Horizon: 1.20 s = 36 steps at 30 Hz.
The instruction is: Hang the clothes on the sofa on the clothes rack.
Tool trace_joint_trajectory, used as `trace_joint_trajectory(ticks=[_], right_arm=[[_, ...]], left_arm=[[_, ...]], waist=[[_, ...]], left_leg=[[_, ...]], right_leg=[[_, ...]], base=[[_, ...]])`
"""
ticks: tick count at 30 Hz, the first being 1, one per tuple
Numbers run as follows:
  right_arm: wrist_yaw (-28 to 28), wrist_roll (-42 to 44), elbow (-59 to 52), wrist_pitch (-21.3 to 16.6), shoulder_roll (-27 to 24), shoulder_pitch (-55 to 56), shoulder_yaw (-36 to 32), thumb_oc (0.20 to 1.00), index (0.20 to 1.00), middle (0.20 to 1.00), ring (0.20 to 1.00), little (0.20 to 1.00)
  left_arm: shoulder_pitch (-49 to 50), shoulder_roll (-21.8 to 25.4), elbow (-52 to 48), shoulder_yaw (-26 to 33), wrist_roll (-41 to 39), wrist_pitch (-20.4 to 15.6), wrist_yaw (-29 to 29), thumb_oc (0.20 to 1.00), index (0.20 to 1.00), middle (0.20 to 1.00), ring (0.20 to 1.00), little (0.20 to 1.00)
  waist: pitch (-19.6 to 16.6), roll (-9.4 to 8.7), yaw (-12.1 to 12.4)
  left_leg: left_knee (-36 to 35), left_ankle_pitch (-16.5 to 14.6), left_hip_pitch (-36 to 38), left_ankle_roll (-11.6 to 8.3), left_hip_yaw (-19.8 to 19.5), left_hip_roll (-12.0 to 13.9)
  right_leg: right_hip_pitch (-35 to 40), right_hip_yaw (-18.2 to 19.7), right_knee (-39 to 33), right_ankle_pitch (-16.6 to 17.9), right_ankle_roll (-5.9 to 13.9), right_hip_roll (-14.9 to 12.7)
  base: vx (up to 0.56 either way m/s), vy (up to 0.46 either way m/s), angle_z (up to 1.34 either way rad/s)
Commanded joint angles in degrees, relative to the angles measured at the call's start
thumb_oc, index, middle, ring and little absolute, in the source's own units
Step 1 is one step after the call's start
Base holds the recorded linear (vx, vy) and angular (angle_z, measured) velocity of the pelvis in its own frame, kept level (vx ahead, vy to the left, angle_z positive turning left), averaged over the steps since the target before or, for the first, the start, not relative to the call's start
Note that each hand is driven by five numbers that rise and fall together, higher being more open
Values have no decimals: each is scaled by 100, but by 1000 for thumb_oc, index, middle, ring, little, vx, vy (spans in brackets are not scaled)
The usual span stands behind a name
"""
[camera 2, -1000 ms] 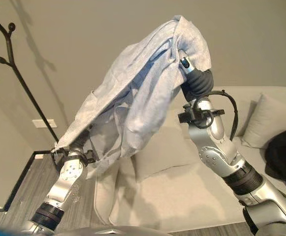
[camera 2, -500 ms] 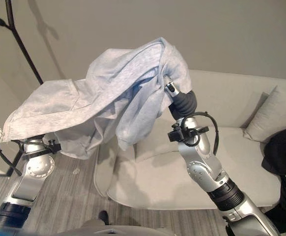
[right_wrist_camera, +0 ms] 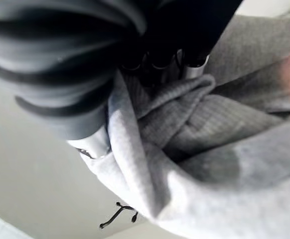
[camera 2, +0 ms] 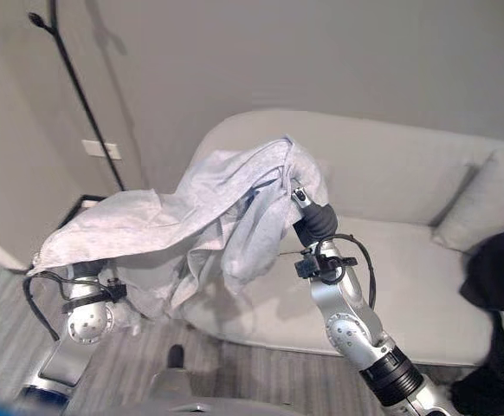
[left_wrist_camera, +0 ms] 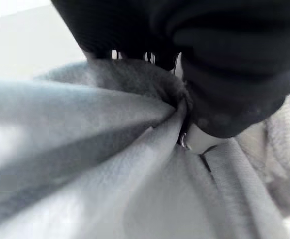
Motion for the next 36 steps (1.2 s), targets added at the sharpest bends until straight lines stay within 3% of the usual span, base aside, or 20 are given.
trace_joint_trajectory(ticks=[1, 3, 6, 13, 14, 18, 20, 22, 24, 25, 26, 29, 32, 33, 34, 35, 36], right_arm=[[105, 185, -90, -394, 209, -498, -364, 200, 200, 200, 200, 200], [121, 197, -76, -353, 214, -451, -363, 200, 200, 200, 200, 200], [76, 195, -14, -334, 212, -388, -346, 200, 200, 200, 200, 200], [-61, 89, 82, -280, 30, -249, -343, 200, 200, 200, 200, 200], [-75, 90, 96, -273, 42, -215, -326, 200, 200, 200, 200, 200], [-90, 15, 106, -241, 6, -117, -341, 200, 200, 200, 200, 200], [-101, -39, 121, -224, 2, -82, -361, 200, 200, 200, 200, 200], [-125, -101, 157, -194, 82, 15, -410, 200, 200, 200, 200, 200], [-137, -149, 176, -183, 107, 85, -477, 200, 200, 200, 200, 200], [-194, -212, 198, -133, 117, 145, -563, 200, 200, 200, 200, 200], [-147, -278, 226, -141, 117, 258, -680, 200, 200, 200, 200, 200], [-214, -474, 186, -19, 327, 640, -974, 200, 200, 200, 200, 200], [-152, -538, 371, 82, 642, 727, -988, 200, 200, 200, 200, 200], [-176, -566, 400, 19, 731, 727, -983, 200, 200, 200, 200, 200], [-141, -543, 361, 0, 746, 743, -994, 200, 200, 200, 200, 200], [-139, -541, 359, 0, 748, 746, -990, 200, 200, 200, 200, 200], [-82, -514, 274, -32, 726, 792, -990, 200, 200, 200, 200, 200]], left_arm=[[-447, 550, -353, 165, -72, -352, -55, 200, 200, 200, 200, 200], [-356, 519, -390, 170, -115, -387, -115, 200, 200, 200, 200, 200], [-325, 390, -373, 143, -307, -415, -127, 200, 200, 200, 200, 200], [-314, 144, -303, -227, -472, -516, -346, 200, 200, 200, 200, 200], [-290, 136, -315, -271, -487, -531, -384, 200, 200, 200, 200, 200], [-293, 173, -260, -393, -541, -575, -450, 200, 200, 200, 200, 200], [-296, 177, -239, -399, -587, -592, -455, 200, 200, 200, 200, 200], [-358, 150, -155, -462, -728, -673, -399, 200, 200, 200, 200, 200], [-456, 142, -79, -573, -777, -735, -379, 200, 200, 200, 200, 200], [-469, 159, -97, -659, -799, -747, -462, 200, 200, 200, 200, 200], [-546, 168, -15, -758, -784, -766, -510, 200, 200, 200, 200, 200], [-616, 222, 52, -840, -996, -778, -625, 200, 200, 200, 200, 200], [-683, 519, 43, -755, -902, -726, -658, 200, 200, 200, 200, 200], [-665, 651, 54, -632, -772, -713, -540, 200, 200, 200, 200, 200], [-627, 691, 64, -585, -716, -698, -465, 200, 200, 200, 200, 200], [-620, 693, 62, -582, -712, -698, -460, 200, 200, 200, 200, 200], [-593, 716, 69, -552, -661, -697, -436, 200, 200, 200, 200, 200]], waist=[[49, -773, -142], [-53, -769, -197], [-156, -678, -354], [-259, -309, -702], [-280, -268, -727], [-343, -144, -803], [-353, -132, -814], [-347, -90, -839], [-334, -76, -862], [-322, -98, -883], [-368, -116, -948], [-279, -441, -974], [-117, -643, -950], [3, -566, -921], [22, -576, -945], [22, -577, -942], [37, -621, -981]], left_leg=[[519, -511, -84, -207, 42, -437], [533, -660, 182, -240, -25, -372], [363, -583, 640, -327, -40, -110], [-96, 342, 1244, -800, 297, 770], [-134, 419, 1342, -910, 256, 872], [-337, 951, 1342, -1029, 232, 1143], [-413, 988, 1323, -1029, 219, 1174], [-492, 735, 1218, -1029, 14, 1157], [-474, 196, 1181, -1029, -234, 1068], [-332, -283, 1087, -998, -207, 981], [-182, -962, 1064, -960, -109, 932], [476, -1737, 853, -527, -22, 265], [665, -2011, 882, -149, 150, -234], [676, -2115, 1036, -4, 299, -291], [620, -2103, 1106, 68, 339, -366], [608, -2101, 1120, 63, 346, -360], [541, -2089, 1182, 138, 352, -472]], right_leg=[[706, 244, -2078, 724, 59, 23], [662, 220, -2219, 842, 84, -42], [586, 137, -2313, 969, 117, -115], [493, -345, -2448, 1225, 299, -422], [505, -307, -2421, 1141, 354, -469], [360, -516, -2264, 1283, 558, -852], [317, -547, -2203, 1336, 641, -987], [163, -470, -2021, 1480, 852, -1369], [103, -365, -1912, 1606, 1026, -1662], [106, -389, -1895, 1764, 1058, -1803], [224, -371, -1895, 1761, 1213, -2020], [220, -307, -1601, 2607, 1387, -2748], [-7, -278, -1088, 3551, 1393, -3293], [-183, -382, -725, 3533, 1417, -3290], [-250, -376, -606, 3302, 1350, -3135], [-259, -364, -579, 3276, 1348, -3134], [-334, -269, -520, 3040, 1284, -2868]], base=[[-118, 5, 37], [-90, 41, 19], [-48, 106, 14], [-44, 208, 51], [-4, 272, 38], [-43, 348, 43], [-19, 368, 44], [5, 540, 30], [12, 464, 13], [59, 446, -21], [26, 482, -22], [65, 537, 25], [37, 526, 31], [41, 585, -12], [43, 436, -29], [50, 296, -21], [31, 139, -2]])
